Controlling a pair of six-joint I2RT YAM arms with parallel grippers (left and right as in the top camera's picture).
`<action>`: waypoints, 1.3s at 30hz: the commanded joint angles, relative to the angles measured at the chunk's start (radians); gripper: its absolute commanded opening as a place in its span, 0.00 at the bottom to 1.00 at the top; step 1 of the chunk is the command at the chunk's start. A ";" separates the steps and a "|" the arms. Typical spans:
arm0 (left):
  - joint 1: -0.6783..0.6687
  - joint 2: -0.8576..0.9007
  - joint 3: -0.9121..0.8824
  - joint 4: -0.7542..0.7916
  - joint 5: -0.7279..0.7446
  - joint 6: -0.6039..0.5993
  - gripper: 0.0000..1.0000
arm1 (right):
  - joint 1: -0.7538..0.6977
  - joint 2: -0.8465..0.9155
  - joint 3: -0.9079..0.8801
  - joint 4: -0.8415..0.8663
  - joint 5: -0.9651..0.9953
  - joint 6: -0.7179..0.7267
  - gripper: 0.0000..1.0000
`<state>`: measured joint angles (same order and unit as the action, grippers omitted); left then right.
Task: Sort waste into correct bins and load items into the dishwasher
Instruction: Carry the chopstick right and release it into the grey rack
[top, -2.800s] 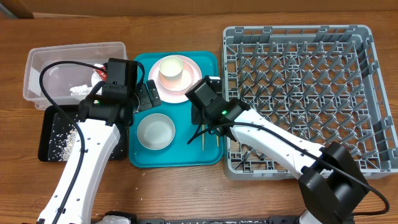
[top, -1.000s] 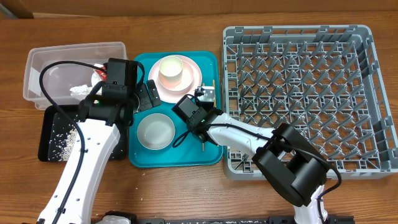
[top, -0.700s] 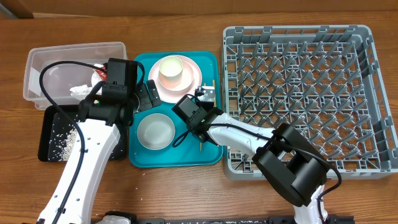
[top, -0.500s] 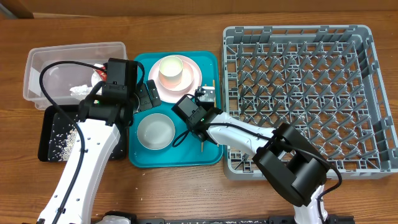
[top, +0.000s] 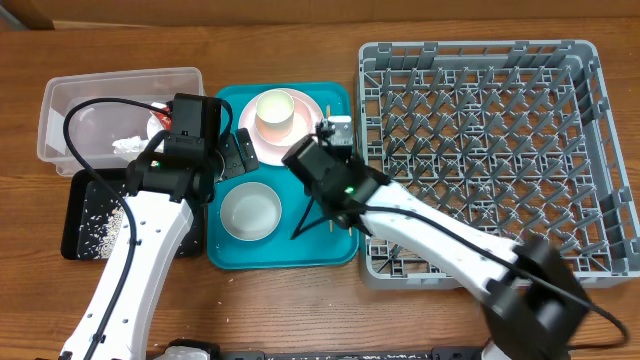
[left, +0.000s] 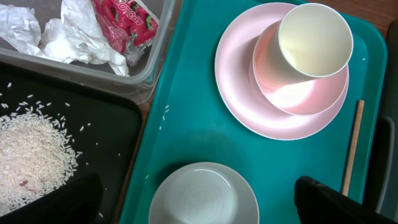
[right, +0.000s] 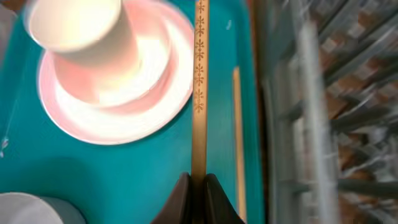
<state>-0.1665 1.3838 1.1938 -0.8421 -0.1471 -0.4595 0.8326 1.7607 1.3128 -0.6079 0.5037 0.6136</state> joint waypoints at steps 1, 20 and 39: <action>0.001 -0.010 0.012 0.002 -0.010 0.022 1.00 | -0.004 -0.076 0.024 -0.037 0.148 -0.082 0.04; 0.001 -0.010 0.012 0.002 -0.010 0.022 1.00 | -0.170 -0.098 0.022 -0.192 0.085 -0.155 0.04; 0.001 -0.010 0.012 0.002 -0.010 0.022 1.00 | -0.218 -0.096 0.016 -0.206 -0.011 -0.177 0.04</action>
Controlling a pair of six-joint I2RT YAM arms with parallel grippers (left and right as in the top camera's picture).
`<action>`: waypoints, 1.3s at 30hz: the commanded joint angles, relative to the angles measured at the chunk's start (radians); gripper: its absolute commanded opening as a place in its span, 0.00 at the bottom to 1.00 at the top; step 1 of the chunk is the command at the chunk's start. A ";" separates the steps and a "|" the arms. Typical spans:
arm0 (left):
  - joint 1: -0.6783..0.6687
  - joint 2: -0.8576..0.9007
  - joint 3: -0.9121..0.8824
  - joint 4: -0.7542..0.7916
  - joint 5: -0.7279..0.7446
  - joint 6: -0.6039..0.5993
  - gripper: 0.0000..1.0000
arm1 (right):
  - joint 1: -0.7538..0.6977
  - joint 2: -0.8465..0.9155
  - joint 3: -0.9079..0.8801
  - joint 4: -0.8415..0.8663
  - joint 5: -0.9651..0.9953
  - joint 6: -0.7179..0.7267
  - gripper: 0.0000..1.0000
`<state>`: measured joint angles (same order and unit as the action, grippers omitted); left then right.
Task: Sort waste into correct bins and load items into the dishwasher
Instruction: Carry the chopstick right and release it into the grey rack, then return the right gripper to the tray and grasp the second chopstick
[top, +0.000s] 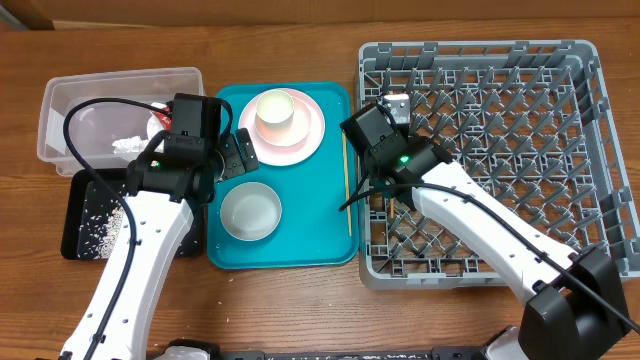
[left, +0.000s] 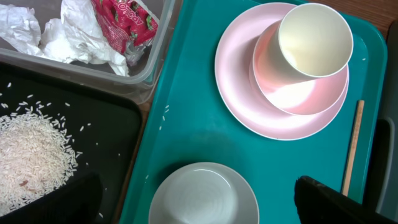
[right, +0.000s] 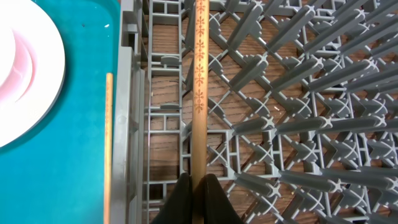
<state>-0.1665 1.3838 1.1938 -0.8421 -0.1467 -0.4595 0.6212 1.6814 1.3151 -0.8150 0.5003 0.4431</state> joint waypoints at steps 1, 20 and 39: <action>0.001 -0.010 0.012 0.002 -0.010 0.022 1.00 | -0.006 -0.017 0.013 0.001 -0.013 -0.008 0.04; 0.001 -0.010 0.012 0.002 -0.010 0.022 1.00 | -0.006 0.040 0.013 0.009 -0.084 -0.077 0.07; 0.001 -0.010 0.012 0.002 -0.010 0.022 1.00 | -0.006 0.040 0.013 0.035 -0.163 -0.069 0.14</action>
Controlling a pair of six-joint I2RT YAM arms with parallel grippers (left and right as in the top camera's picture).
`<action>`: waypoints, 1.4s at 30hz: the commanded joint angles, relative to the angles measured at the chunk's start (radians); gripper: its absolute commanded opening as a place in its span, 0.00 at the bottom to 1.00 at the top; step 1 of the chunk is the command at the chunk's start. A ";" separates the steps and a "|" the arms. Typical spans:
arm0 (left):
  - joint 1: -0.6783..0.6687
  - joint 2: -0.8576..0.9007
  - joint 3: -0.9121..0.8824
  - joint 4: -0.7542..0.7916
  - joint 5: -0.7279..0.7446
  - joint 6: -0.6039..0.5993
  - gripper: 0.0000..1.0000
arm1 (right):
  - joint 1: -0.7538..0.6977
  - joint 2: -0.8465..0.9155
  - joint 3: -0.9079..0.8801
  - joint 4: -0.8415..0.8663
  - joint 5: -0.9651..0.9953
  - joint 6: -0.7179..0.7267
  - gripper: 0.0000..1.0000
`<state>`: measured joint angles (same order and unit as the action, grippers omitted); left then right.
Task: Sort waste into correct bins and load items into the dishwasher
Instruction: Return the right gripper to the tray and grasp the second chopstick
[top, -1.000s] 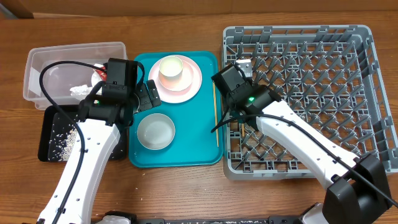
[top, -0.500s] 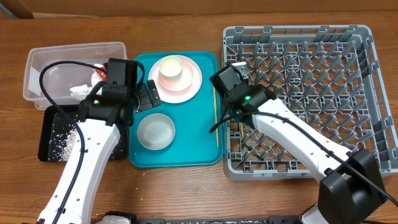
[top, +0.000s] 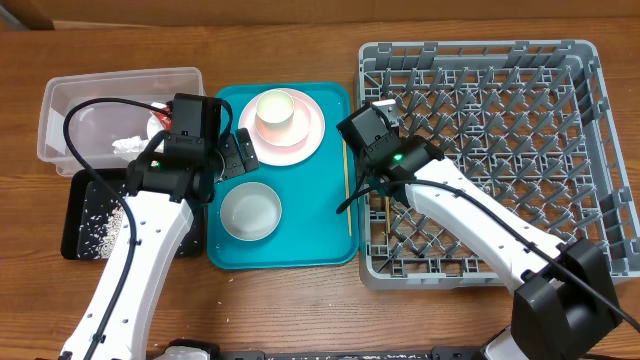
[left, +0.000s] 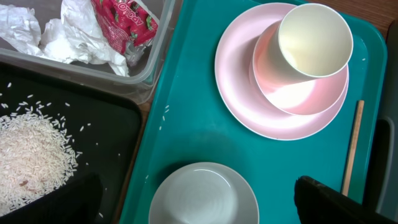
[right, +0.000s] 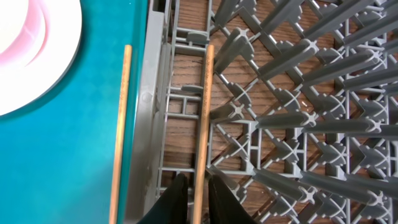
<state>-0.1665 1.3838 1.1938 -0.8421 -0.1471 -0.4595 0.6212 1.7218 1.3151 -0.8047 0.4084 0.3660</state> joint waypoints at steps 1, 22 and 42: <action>0.001 -0.010 0.012 0.002 -0.010 0.022 1.00 | -0.006 0.000 0.013 0.036 -0.107 0.008 0.14; 0.001 -0.010 0.012 0.002 -0.010 0.022 1.00 | 0.155 0.019 0.013 0.325 -0.332 0.162 0.23; 0.001 -0.010 0.012 0.002 -0.010 0.022 1.00 | 0.260 0.221 0.013 0.321 0.108 0.237 0.35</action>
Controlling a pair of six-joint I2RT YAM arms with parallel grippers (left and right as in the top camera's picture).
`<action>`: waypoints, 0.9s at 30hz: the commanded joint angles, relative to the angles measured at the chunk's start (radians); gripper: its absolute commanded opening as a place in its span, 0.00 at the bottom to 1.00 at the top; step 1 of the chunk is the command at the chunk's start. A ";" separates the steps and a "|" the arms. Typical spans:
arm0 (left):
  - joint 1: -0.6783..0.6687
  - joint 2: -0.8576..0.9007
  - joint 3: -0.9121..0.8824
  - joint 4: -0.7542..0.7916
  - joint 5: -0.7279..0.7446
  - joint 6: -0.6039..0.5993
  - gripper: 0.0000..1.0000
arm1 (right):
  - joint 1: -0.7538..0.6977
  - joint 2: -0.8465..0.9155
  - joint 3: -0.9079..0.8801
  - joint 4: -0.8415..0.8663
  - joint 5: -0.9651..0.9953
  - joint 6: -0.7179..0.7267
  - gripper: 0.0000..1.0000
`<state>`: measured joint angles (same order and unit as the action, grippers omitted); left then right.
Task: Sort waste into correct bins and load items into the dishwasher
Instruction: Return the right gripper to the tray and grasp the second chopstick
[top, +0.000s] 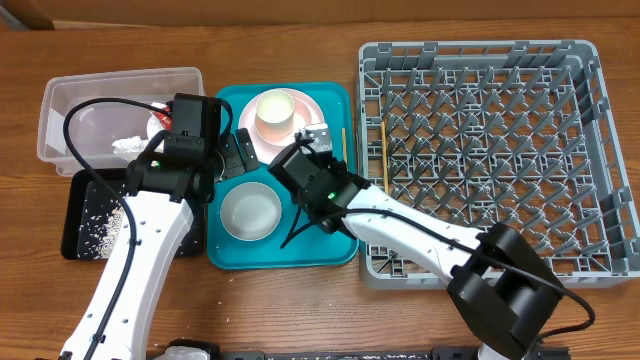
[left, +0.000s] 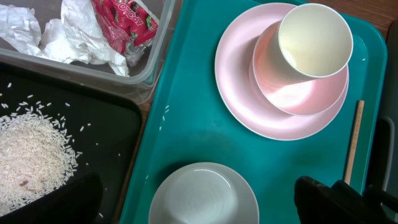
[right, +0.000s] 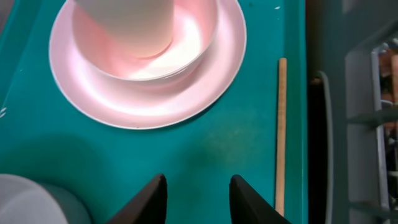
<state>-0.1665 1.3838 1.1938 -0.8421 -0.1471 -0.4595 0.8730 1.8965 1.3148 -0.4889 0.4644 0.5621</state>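
My right gripper (right: 198, 180) stands open and empty low over the teal tray (right: 124, 155), below the pink plate (right: 146, 93) that carries a cream cup (top: 274, 112). One plain chopstick (right: 281, 130) lies along the tray's right edge, to the right of the right finger. Another chopstick (top: 383, 150) lies in the left column of the grey dish rack (top: 480, 150). The left gripper (top: 232, 155) is open and holds nothing, hovering over the white bowl (left: 203, 193) on the tray.
A clear bin (top: 110, 110) at the far left holds crumpled paper and a red wrapper (left: 124, 25). In front of it sits a black tray (top: 95, 215) with loose rice. The rack's many upright tines fill the right half of the table.
The right gripper was at the rack's left column with its jaws barely apart around a chopstick. It is now back over the tray, open wide and empty; that chopstick lies in the rack.
The right gripper first held a patterned chopstick over the tray beside the pink plate. It then had it over the rack, then low in the rack's left column with the jaws loosened. Now the chopstick rests there and the gripper is over the tray. The left arm stayed still.
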 joint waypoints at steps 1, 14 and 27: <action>0.001 -0.010 0.012 0.002 -0.010 0.022 1.00 | 0.008 0.060 0.013 0.005 0.052 0.041 0.35; 0.001 -0.010 0.012 0.002 -0.010 0.022 1.00 | 0.006 0.127 0.013 -0.002 0.137 0.042 0.40; 0.001 -0.010 0.012 0.002 -0.010 0.022 1.00 | -0.062 0.163 0.013 -0.038 0.021 0.123 0.43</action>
<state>-0.1665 1.3838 1.1938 -0.8421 -0.1471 -0.4595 0.8440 2.0491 1.3148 -0.5251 0.5449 0.6552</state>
